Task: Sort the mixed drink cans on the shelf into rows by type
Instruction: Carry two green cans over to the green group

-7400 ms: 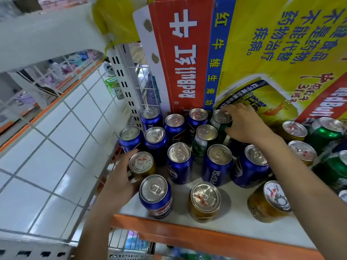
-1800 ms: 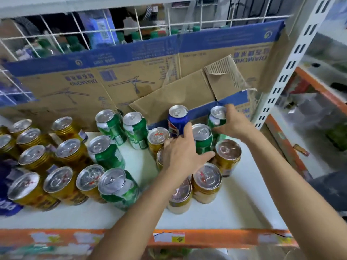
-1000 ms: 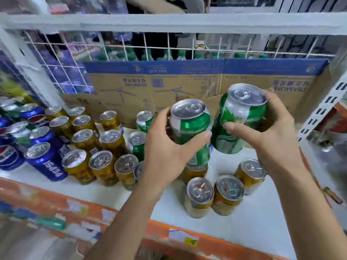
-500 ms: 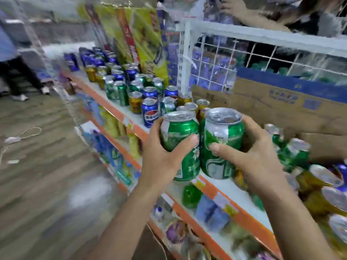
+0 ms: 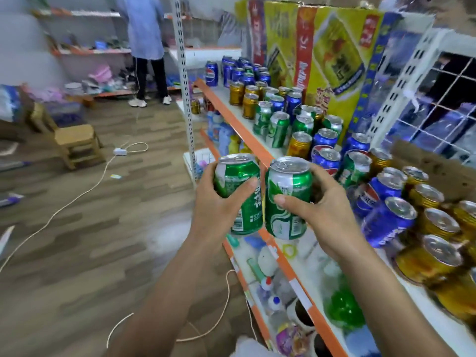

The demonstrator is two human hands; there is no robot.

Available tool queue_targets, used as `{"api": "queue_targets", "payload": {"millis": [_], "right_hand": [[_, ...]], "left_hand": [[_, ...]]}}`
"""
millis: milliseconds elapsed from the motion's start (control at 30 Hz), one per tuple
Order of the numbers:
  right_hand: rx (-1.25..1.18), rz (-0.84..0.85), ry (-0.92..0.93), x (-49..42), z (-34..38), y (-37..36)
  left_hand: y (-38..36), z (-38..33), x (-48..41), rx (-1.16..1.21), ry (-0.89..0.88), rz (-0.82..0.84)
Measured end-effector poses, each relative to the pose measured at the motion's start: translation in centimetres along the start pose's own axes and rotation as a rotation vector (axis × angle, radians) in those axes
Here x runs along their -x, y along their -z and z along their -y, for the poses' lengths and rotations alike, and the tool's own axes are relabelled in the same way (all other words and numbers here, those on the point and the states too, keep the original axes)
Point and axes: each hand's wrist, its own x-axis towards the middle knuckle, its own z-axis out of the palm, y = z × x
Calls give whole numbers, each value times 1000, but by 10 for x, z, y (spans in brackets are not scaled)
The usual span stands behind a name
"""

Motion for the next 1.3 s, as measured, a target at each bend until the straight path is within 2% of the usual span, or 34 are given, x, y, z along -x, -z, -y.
{"api": "queue_targets", "payload": {"millis": [333,533,800,867,933,1033,1133,1300], "right_hand": [[-24,-54,-26,-126,-48,-31],[15,-180,-49,-219,-72,-21],[110,-283,75,-311,-64,-2],[150,-368,113,-328,-62,5],[125,-521,131,-345,-60,14],[41,-759,110,-374,-59,30],[107,-980,57,-397,-63,48],[305,-1149,-41,-417,-75,60]], "left_hand": [[11,44,-136,-78,30,52],[-15,52,-248,-133,19,259],[-50,46,-367,-152,-120,430],[-63,41,-398,-124,-143,456],[-80,40,-431,-57,-144,481],[-109,45,-471,7,-135,609],[-134,53,-506,-50,-225,781],[-166,75,-532,-249,-389,1096]]}}
